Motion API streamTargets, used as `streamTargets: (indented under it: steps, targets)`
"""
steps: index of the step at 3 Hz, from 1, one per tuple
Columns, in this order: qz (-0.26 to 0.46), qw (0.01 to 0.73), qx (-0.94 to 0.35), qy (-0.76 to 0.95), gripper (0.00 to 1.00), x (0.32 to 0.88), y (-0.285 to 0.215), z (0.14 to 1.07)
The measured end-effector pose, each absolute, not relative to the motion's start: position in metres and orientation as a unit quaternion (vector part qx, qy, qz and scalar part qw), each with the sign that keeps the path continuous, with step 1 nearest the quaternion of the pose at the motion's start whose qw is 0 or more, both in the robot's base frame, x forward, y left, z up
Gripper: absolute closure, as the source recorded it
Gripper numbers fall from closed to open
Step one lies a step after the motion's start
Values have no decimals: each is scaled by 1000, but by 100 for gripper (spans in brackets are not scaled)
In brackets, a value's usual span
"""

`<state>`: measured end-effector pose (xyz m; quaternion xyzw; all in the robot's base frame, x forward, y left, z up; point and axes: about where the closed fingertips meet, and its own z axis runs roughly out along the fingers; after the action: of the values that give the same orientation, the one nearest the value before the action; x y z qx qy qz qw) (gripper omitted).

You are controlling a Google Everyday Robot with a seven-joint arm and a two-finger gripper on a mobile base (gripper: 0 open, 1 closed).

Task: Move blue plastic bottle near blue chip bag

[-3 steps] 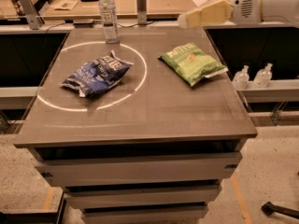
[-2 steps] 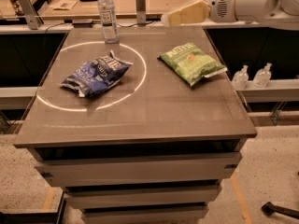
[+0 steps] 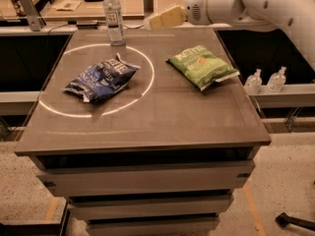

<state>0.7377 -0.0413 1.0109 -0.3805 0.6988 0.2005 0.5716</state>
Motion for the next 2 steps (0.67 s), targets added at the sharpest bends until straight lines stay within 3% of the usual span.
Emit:
streamTargets:
  steps: [2]
  targets:
    - [205,592,-329,707,0,798,7,995]
